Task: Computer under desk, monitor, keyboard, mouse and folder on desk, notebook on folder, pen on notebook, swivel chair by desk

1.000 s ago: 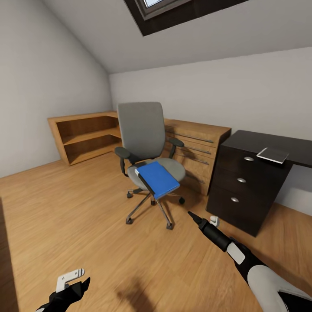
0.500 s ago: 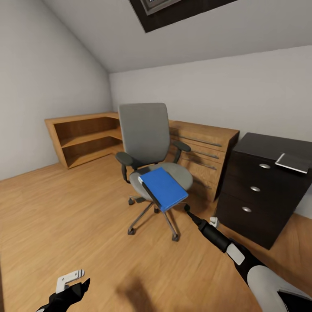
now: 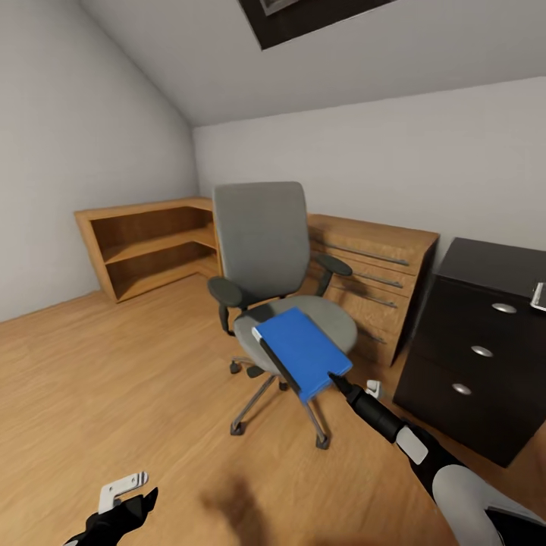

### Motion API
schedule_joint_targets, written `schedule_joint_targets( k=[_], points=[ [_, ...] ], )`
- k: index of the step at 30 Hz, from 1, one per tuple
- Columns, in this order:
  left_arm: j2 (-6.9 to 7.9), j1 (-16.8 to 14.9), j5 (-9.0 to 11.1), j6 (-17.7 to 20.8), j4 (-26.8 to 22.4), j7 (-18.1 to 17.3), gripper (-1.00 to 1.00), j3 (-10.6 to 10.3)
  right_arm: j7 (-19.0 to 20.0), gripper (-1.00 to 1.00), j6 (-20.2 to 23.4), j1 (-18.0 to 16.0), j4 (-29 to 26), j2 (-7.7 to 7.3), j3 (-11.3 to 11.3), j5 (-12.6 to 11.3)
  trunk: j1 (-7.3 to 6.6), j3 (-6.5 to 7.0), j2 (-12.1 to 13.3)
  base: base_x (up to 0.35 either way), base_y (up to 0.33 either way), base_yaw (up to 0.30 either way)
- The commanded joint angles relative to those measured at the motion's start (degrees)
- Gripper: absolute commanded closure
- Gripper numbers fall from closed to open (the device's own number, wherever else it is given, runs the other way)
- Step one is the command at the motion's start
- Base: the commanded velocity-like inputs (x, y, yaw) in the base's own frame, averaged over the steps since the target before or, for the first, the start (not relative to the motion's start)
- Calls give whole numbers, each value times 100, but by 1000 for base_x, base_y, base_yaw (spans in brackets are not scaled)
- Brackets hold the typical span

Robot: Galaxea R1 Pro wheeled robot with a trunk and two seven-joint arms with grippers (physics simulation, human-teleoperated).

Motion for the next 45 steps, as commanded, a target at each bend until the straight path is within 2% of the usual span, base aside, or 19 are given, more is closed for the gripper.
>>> schedule_joint_targets(
  k=[1, 11, 45],
  points=[
    [1, -2, 60, 31, -7, 23, -100, -1, 16, -100, 60, -3, 3, -2, 4, -52, 2, -6, -2, 298, 38, 0],
    [0, -3, 60, 32, 16, 21, -100, -8, 18, -100, 63, -3, 4, -1, -4, -52, 2, -6, -2, 157, 13, 0],
    [-8, -3, 59, 33, 23, 34, -100, -19, 19, -100, 69, -3, 80, -5, -5, -61, 2, -6, -2, 5, 0, 0]
  ],
)
